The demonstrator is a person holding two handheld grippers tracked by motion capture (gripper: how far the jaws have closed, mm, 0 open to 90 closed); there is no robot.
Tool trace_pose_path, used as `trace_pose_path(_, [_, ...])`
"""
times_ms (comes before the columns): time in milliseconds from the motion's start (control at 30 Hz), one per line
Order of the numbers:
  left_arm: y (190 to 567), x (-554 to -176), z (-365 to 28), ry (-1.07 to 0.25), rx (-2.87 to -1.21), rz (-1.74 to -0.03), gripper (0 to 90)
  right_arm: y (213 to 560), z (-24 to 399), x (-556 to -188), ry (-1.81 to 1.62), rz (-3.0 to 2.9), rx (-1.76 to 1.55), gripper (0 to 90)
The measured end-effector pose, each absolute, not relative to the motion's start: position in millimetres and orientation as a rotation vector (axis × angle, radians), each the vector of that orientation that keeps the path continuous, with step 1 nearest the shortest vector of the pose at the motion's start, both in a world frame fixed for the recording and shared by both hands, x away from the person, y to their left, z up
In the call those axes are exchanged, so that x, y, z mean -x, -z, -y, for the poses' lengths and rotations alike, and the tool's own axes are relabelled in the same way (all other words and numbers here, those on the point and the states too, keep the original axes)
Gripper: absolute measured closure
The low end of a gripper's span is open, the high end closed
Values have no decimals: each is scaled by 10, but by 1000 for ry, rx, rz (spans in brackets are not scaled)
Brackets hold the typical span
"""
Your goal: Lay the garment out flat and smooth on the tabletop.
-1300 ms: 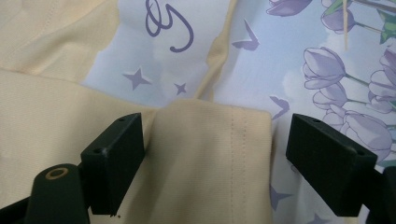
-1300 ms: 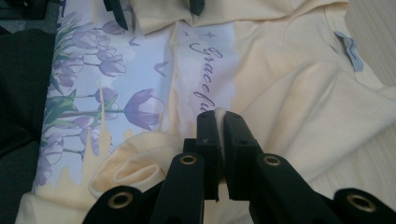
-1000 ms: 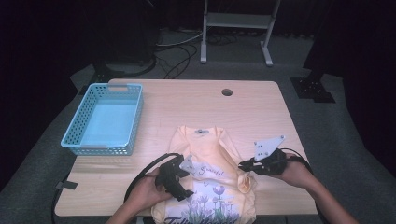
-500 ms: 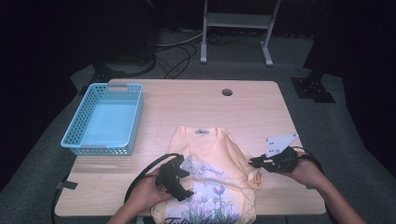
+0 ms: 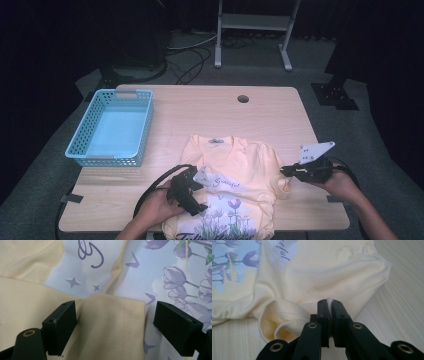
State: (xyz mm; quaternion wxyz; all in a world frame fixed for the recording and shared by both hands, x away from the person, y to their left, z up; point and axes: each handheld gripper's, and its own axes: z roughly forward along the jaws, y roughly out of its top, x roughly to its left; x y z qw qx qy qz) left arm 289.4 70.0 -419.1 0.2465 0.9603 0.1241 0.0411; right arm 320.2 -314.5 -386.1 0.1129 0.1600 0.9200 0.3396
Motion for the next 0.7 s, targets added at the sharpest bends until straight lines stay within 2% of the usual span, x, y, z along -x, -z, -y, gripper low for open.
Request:
trace_pose_path(300, [4186,-2896,-687,-110,-2628,-340,178,4023,3328,-3259,-996,-2695,-581,840])
trace_pose_path(433, [4187,-2894,-688,-111,-2626,-340,178,4046,3356,-3270,-1002,-2697,-603,727])
trace_pose_path(700, [4191,-2894,-694,-111,-2621,-333,177,3878,3295,-3154,-1023,-2680,-564,633])
